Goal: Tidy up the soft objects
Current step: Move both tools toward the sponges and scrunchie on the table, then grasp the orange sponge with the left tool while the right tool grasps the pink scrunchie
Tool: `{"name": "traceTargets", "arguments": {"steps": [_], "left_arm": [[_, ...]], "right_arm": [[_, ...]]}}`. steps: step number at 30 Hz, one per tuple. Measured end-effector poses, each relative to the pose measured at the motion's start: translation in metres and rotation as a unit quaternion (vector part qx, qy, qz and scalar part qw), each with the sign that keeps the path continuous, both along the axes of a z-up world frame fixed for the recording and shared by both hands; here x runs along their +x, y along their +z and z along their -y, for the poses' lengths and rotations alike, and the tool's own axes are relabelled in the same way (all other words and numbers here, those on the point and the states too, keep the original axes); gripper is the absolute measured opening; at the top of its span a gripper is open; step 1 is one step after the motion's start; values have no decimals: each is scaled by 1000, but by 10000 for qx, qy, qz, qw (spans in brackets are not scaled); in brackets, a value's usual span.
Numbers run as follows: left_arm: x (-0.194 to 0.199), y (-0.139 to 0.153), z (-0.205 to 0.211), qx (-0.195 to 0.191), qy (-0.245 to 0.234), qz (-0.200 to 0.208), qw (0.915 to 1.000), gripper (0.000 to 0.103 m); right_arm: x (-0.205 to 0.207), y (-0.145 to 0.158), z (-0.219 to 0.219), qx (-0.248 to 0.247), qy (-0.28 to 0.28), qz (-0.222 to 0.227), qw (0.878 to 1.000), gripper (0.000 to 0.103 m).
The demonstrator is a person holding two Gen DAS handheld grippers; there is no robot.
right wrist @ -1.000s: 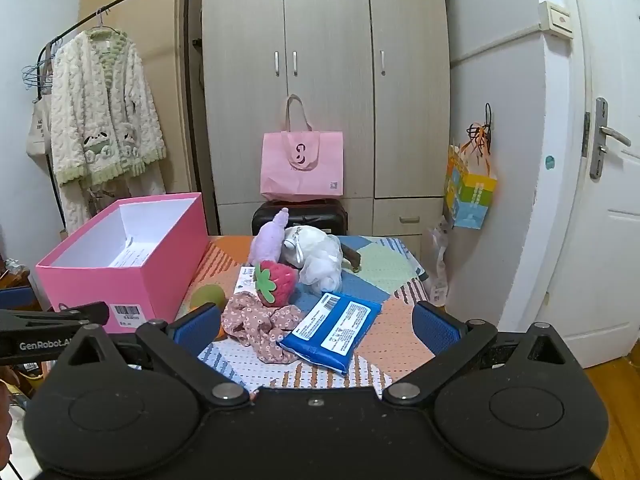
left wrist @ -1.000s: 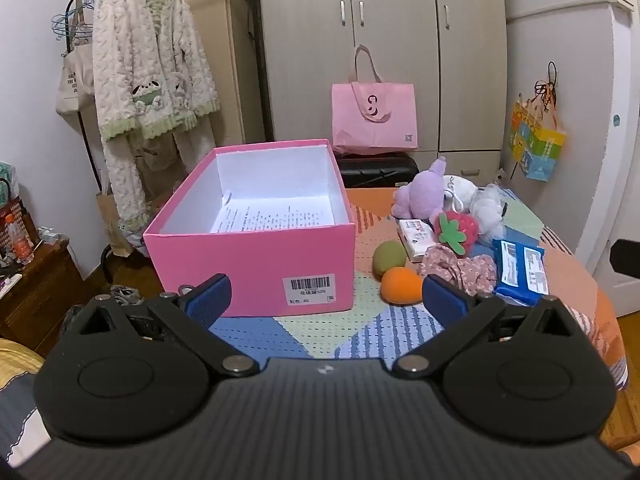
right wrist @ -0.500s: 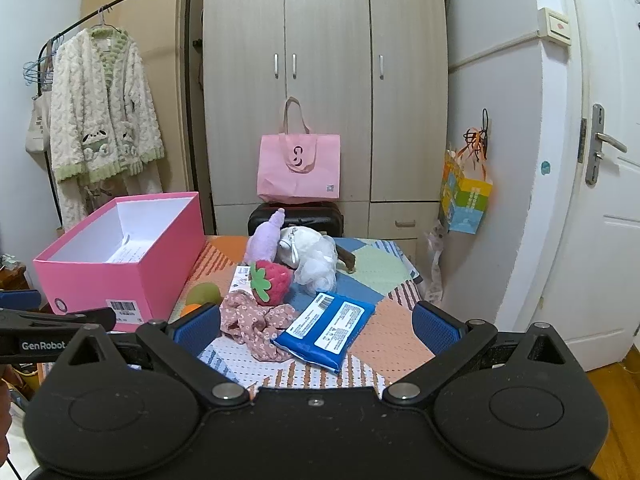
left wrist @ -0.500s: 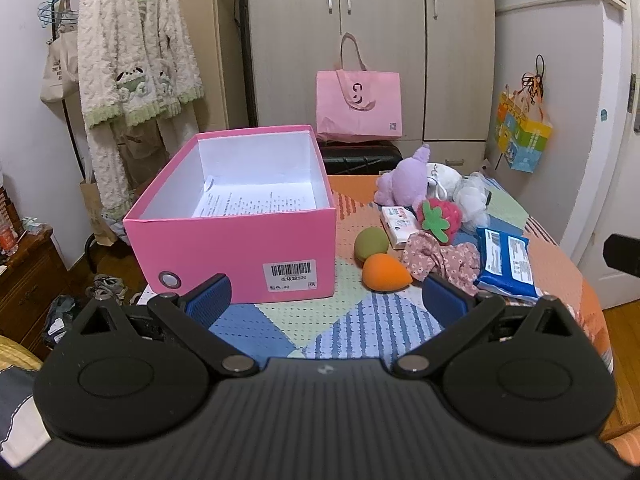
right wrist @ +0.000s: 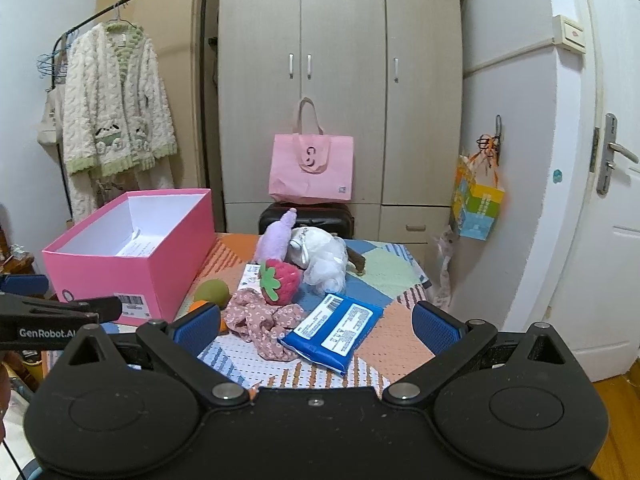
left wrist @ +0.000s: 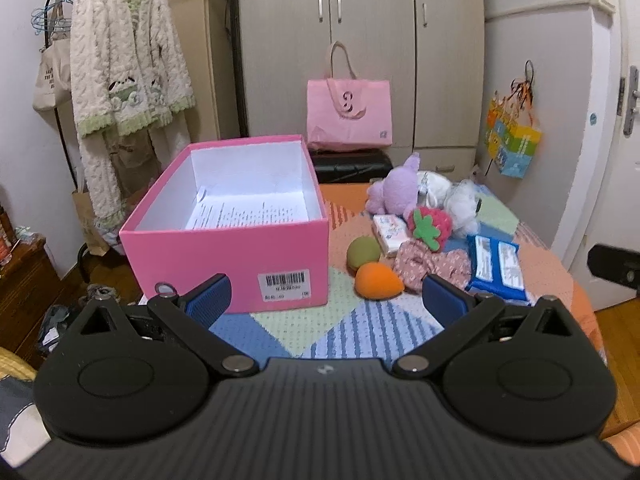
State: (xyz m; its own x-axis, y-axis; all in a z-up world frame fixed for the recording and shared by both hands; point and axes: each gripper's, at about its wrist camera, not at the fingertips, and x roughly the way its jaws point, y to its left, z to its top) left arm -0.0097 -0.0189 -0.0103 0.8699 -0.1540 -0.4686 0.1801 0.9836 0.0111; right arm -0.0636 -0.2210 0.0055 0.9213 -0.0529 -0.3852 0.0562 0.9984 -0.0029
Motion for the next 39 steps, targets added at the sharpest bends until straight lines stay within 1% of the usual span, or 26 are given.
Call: {"name": "traceTargets", "arguments": {"steps": [3,6,7,8,9,11,12,13,15,17,18,20,23,25,28,32,34,36,39], "left_arm": [[-1,2,-3,-130,21,201,9997,103],[3,-3,-3,-278,-161,311,9990,102],[5,-6,-1,-302,-263,300,9987,101],[8,-8,2,-293,-344,284,9986,100],[11,-11,6,-243,-405,270,9985,100],[16,-17,14,-106,-494,264,9984,99],[18,-20,18,-62,-533,259,9982,97],[21,-22,21,-50,-586,250,9980,96],[26,-27,27,-97,-724,228,9971,90],[32,-31,31,-147,-861,215,9959,86],[35,-33,34,-143,-912,211,9955,83],[44,-40,41,-114,-990,133,9949,77],[60,-50,50,-145,-1096,-114,9938,67],[68,-56,53,-169,-1082,-257,9937,63],[80,-65,58,-111,-983,-362,9944,61],[95,-74,63,48,-723,-411,9965,59],[102,-78,63,32,-613,-566,9965,56],[111,-81,63,33,-575,-756,9955,49],[118,-85,63,90,-426,-879,9952,48]], "right_arm": [[-2,-3,2,20,257,210,9994,103],[5,-10,-1,-304,466,388,9977,103],[9,-12,-3,-495,533,425,9964,103],[14,-16,-4,-602,632,401,9954,103],[20,-20,-4,-714,733,273,9944,103],[31,-29,-4,-691,918,156,9933,102],[37,-34,-3,-594,1010,122,9930,101],[44,-38,-1,-608,1121,55,9918,99],[54,-47,3,-349,1384,16,9898,96],[66,-56,10,-201,1643,-76,9862,93],[71,-60,11,-122,1734,-93,9847,92],[84,-68,13,-135,1934,-138,9809,84],[103,-82,14,-263,2216,-247,9745,82],[113,-89,13,-366,2308,-331,9718,82],[127,-97,13,-426,2448,-366,9679,82],[144,-106,9,-546,2400,-506,9679,82],[150,-108,7,-643,2357,-559,9681,82],[158,-111,6,-702,2343,-614,9677,83],[167,-116,8,-682,2339,-706,9673,83]]}}
